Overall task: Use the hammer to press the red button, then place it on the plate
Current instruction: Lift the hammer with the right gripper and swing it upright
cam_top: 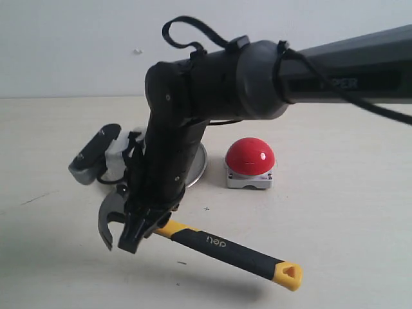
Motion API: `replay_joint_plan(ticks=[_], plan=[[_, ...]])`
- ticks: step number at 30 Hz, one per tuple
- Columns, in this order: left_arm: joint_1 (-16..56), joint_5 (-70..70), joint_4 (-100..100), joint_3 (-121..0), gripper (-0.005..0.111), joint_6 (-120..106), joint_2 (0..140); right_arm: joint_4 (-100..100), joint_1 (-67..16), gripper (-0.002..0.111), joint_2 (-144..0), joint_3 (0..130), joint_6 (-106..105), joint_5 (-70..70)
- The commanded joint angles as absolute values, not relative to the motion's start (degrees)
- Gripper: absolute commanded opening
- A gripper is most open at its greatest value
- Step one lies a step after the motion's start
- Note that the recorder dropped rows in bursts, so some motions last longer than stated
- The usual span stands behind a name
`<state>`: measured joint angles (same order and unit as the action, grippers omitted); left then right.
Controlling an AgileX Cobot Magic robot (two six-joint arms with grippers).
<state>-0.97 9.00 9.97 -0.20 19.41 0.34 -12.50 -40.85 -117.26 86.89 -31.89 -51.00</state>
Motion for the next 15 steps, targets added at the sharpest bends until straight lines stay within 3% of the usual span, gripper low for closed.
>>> replay_joint_plan(ticks=[1,15], plan=[[-1.08,8.89,9.76,0.00,0.000,19.93,0.00,-13.58,-40.85,0.000,-112.27,87.24,-23.87,-47.76],[-1.08,8.89,9.76,0.00,0.000,19.93,0.00,-29.22,-40.00,0.000,-108.80,87.24,-23.10,-39.28]])
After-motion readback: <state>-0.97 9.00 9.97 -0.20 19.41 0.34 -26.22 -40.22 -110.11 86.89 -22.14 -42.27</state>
